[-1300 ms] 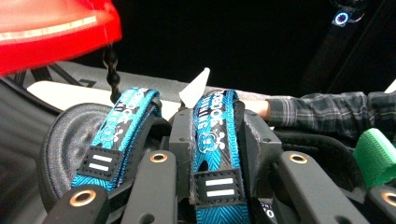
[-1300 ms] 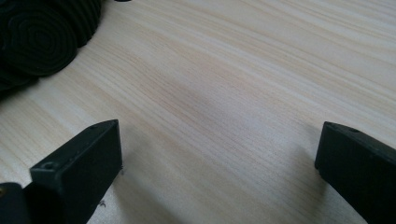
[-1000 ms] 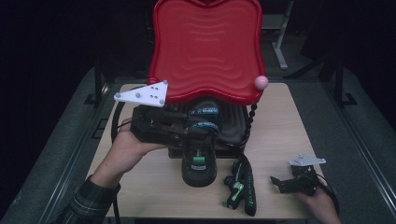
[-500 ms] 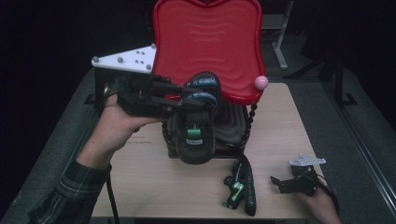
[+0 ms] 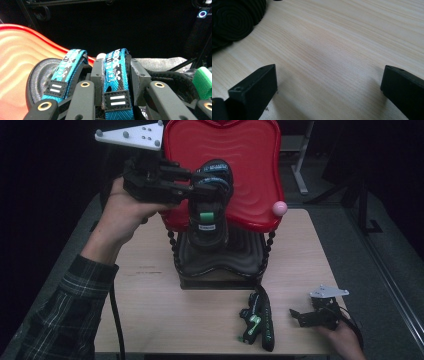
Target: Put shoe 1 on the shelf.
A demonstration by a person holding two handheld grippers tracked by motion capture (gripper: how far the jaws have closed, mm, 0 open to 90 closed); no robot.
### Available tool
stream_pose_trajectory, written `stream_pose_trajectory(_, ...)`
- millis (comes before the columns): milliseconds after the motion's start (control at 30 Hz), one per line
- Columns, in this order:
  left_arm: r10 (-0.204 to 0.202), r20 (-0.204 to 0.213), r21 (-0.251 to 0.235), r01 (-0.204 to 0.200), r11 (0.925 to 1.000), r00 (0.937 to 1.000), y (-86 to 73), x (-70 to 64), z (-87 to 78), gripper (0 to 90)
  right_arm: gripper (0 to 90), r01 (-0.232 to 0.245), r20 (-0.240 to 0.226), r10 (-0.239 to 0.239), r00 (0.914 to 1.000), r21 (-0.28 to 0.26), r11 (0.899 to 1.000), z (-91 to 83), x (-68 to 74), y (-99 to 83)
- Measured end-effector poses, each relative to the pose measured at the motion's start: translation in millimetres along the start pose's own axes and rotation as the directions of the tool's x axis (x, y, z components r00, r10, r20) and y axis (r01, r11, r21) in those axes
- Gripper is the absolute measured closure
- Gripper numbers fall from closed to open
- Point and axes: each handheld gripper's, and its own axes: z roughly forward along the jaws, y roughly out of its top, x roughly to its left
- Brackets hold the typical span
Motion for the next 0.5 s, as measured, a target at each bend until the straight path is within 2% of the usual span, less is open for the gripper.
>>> stream_pose_trajectory(167, 0.011, -0.017, 0.002, -0.011, 0.9999, 0.9998, 4.2, 16.0, 3.1, 68.9, 0.1, 0.001, -0.002, -0.001, 1.0, -0.001, 1.0, 0.0, -0.1, -0.1)
stream_pose_trajectory(333, 0.004, -0.047, -0.004, -0.005, 1.0, 0.9989, 5.6, 35.0, 3.4, 68.9, 0.1, 0.0, -0.003, 0.0, 1.0, -0.001, 1.0, -0.1, -0.2, -0.1)
stream_pose_trajectory(500, 0.006, -0.081, 0.02, -0.004, 0.9998, 0.9967, 3.4, 54.4, 5.2, 68.9, 0.1, 0.001, -0.001, -0.001, 1.0, 0.0, 1.0, -0.2, -0.1, -0.1)
